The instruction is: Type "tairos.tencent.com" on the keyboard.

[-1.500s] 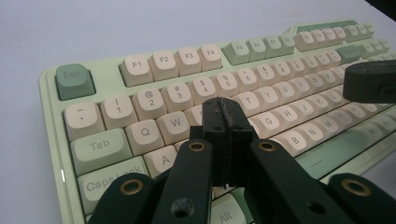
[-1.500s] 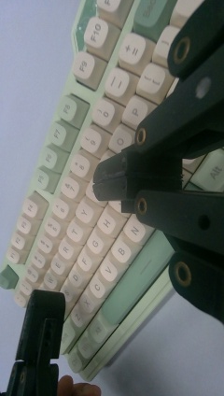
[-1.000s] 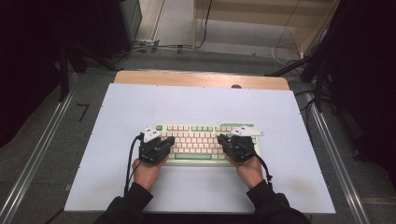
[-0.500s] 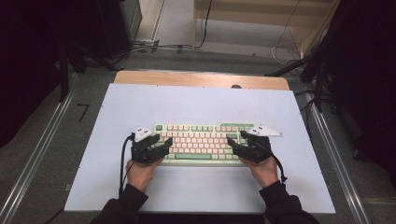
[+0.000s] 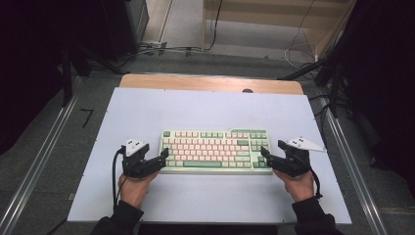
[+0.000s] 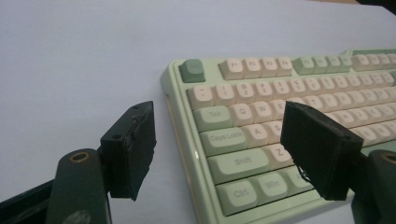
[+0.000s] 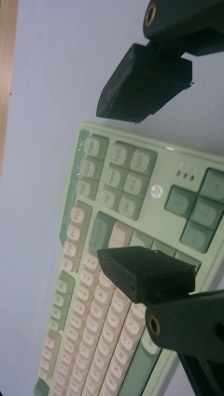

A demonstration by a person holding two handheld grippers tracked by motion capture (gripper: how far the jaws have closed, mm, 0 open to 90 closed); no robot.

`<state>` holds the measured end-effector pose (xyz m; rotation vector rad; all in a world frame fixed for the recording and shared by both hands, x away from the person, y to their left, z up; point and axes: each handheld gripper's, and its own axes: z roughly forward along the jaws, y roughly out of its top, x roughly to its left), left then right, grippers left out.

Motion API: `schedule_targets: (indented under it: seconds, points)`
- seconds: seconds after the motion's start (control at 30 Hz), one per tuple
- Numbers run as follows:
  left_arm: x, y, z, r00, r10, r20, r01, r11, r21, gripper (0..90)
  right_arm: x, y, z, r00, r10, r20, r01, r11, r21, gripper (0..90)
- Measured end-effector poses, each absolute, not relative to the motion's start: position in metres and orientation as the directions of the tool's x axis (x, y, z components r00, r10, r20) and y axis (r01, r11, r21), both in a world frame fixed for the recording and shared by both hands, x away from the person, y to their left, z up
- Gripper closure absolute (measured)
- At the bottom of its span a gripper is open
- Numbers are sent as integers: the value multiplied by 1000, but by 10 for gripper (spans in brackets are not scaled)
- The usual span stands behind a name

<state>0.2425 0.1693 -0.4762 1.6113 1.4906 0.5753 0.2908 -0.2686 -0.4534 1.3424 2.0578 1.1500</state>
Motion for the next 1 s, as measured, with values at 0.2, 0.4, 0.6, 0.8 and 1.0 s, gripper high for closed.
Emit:
schedule_targets:
  seconds: [0.2, 0.4, 0.6, 0.8, 1.0]
  points:
    - [236, 181, -479, 153, 967, -204, 569, 83, 818, 274, 284, -290, -455, -407, 909, 94, 549, 161, 820, 237]
    - [231, 190, -482, 127, 972, -199, 574, 91, 814, 251, 278, -310, -461, -364, 927, 93, 570, 142, 809, 230]
    - [226, 198, -485, 105, 976, -189, 575, 96, 812, 244, 273, -329, -464, -325, 939, 111, 590, 109, 800, 229]
    - [222, 205, -488, 85, 979, -186, 590, 101, 801, 244, 268, -344, -466, -288, 950, 117, 602, 84, 794, 229]
    - [218, 210, -491, 71, 981, -182, 597, 105, 796, 245, 265, -352, -468, -262, 958, 117, 608, 70, 790, 227]
